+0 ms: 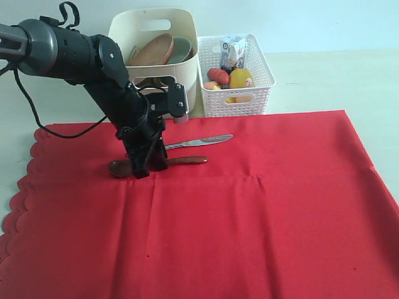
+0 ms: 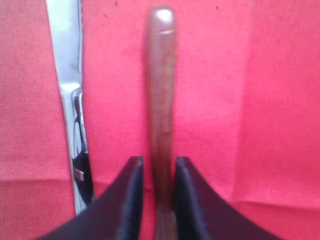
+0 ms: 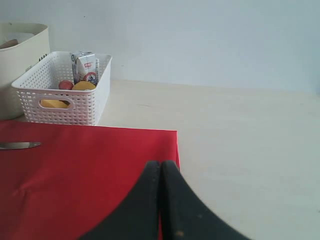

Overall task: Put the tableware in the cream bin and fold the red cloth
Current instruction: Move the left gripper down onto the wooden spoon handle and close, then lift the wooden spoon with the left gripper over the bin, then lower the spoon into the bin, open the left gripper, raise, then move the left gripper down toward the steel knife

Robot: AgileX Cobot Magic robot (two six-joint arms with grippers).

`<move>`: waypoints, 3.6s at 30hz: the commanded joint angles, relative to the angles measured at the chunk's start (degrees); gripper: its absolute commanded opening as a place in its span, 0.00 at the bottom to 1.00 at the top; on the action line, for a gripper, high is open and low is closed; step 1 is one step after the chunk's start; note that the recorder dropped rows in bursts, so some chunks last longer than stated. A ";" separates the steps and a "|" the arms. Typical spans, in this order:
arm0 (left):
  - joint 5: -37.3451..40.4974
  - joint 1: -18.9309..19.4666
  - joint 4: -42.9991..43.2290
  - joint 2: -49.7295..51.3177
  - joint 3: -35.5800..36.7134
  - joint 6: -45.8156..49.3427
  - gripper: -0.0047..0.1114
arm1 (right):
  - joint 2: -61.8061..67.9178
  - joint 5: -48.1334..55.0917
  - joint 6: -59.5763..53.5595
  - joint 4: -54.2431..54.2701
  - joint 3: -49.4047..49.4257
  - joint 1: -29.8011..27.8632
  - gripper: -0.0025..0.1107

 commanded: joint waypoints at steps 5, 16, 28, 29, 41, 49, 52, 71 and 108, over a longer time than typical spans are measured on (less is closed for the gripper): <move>4.44 -0.25 0.32 -0.54 0.14 -0.37 0.04 | -0.38 -0.50 0.15 0.04 0.29 -0.32 0.02; 9.14 -0.25 1.36 -9.10 0.14 -4.99 0.04 | -0.38 -0.50 0.15 0.04 0.29 -0.32 0.02; 0.21 0.39 5.60 -24.23 0.14 -14.71 0.04 | -0.38 -0.51 0.15 -0.06 0.29 -0.32 0.02; -1.62 0.73 5.60 -25.07 0.14 -16.48 0.04 | -0.38 -0.51 0.15 -0.06 0.29 -0.32 0.02; -23.30 12.13 -13.50 -26.25 0.14 -35.17 0.04 | -0.38 -0.51 0.15 -0.06 0.29 -0.32 0.02; -28.11 13.39 -28.15 -16.77 -5.71 -34.69 0.04 | -0.38 -0.51 0.15 -0.06 0.29 -0.32 0.02; -28.19 13.25 -30.73 -11.53 -10.63 -34.69 0.04 | -0.38 -0.51 0.15 -0.06 0.29 -0.32 0.02; -26.30 11.83 -33.79 7.26 -23.28 -34.69 0.05 | -0.38 -0.53 0.15 -0.06 0.29 -0.32 0.02; 22.00 11.18 -13.28 -7.97 -23.98 -22.25 0.47 | -0.38 -0.54 0.15 0.04 0.29 -0.32 0.02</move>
